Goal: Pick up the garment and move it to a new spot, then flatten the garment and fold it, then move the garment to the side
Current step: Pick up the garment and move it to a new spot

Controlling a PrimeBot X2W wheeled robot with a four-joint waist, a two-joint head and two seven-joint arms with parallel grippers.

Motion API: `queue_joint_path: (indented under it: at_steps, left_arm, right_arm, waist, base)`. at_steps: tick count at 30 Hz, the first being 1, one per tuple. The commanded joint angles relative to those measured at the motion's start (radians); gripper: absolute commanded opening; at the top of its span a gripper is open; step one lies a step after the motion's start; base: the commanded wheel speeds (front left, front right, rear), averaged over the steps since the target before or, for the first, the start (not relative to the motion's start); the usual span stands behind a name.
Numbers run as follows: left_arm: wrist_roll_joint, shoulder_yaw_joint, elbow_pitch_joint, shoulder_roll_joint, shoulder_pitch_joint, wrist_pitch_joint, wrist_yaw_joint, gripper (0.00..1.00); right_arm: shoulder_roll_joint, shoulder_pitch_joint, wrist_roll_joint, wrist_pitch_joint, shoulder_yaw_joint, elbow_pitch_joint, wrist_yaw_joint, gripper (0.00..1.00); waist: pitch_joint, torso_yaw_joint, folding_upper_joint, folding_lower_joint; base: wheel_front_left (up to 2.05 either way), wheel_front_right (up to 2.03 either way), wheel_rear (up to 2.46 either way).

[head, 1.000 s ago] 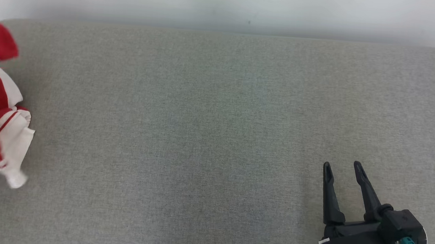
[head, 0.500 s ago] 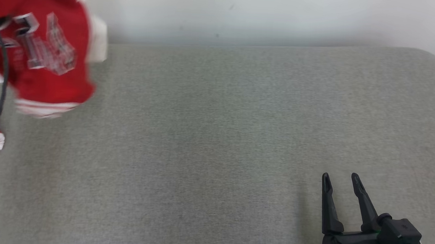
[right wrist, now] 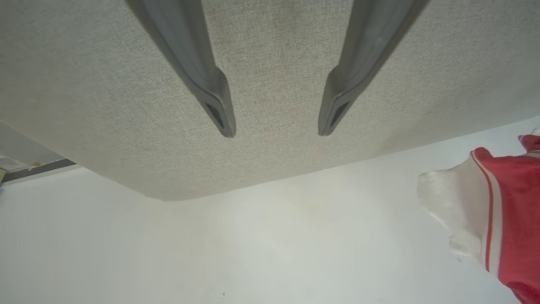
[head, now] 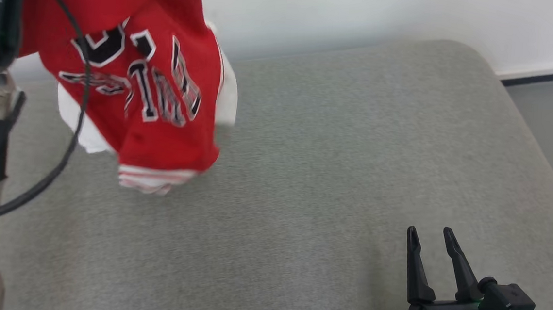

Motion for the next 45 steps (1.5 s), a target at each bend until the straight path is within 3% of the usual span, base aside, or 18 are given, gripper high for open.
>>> queue_joint_path:
  at_steps: [1, 7, 19, 28, 36, 37, 38, 39, 45]
  left_arm:
    - [0.003, -0.008, -0.003, -0.008, 0.008, 0.003, 0.000, 0.00]
    - [-0.016, -0.029, -0.006, -0.032, 0.090, 0.001, 0.008, 0.00]
    - [-0.015, -0.109, 0.023, -0.063, 0.379, -0.020, 0.016, 0.00]
    - [-0.056, -0.152, 0.222, -0.099, 0.548, -0.068, 0.012, 0.00]
    - [-0.044, -0.196, 0.378, -0.132, 0.542, -0.157, 0.003, 0.01]
    - [-0.048, -0.198, 0.386, -0.137, 0.532, -0.169, 0.001, 0.47]
    - [-0.047, -0.201, 0.390, -0.138, 0.524, -0.181, 0.003, 0.78]
    - [-0.048, -0.203, 0.393, -0.139, 0.515, -0.190, 0.003, 1.00]
    - [-0.041, -0.215, 0.377, -0.152, 0.482, -0.234, -0.001, 1.00]
  right_arm:
    - [-0.001, 0.005, 0.005, -0.001, -0.001, 0.000, 0.003, 1.00]
    - [-0.001, 0.010, 0.009, -0.001, -0.016, 0.000, 0.003, 1.00]
    - [-0.001, -0.023, 0.009, -0.001, -0.013, 0.008, 0.003, 1.00]
    - [-0.001, -0.054, 0.016, -0.001, 0.015, 0.040, 0.003, 1.00]
    - [-0.001, -0.049, -0.009, -0.001, 0.013, 0.043, 0.003, 1.00]
    - [-0.001, -0.044, -0.013, -0.001, 0.008, 0.042, 0.003, 1.00]
    - [-0.001, -0.039, -0.017, -0.001, 0.004, 0.041, 0.003, 1.00]
    - [-0.001, -0.036, -0.020, -0.001, 0.005, 0.040, 0.003, 1.00]
    - [0.000, -0.009, -0.045, -0.001, -0.006, 0.037, 0.003, 1.00]
  waist:
    - [0.011, -0.063, 0.0000, 0.0001]
    - [0.036, -0.098, 0.0000, 0.0001]
    - [0.063, -0.091, 0.0000, 0.0001]
    - [0.078, -0.108, 0.0000, 0.0001]
    - [0.077, -0.097, 0.0000, 0.0001]
    - [0.073, -0.092, 0.0000, 0.0001]
    - [0.069, -0.085, 0.0000, 0.0001]
    - [0.065, -0.081, 0.0000, 0.0001]
    - [0.022, -0.026, 0.0000, 0.0001]
  base:
    - [0.00, 0.00, 0.00]
    - [0.00, 0.00, 0.00]
    - [0.00, 0.00, 0.00]
    - [0.00, 0.00, 0.00]
    - [0.00, 0.00, 0.00]
    - [0.00, 0.00, 0.00]
    - [0.00, 0.00, 0.00]
    - [0.00, 0.00, 0.00]
    - [0.00, 0.00, 0.00]
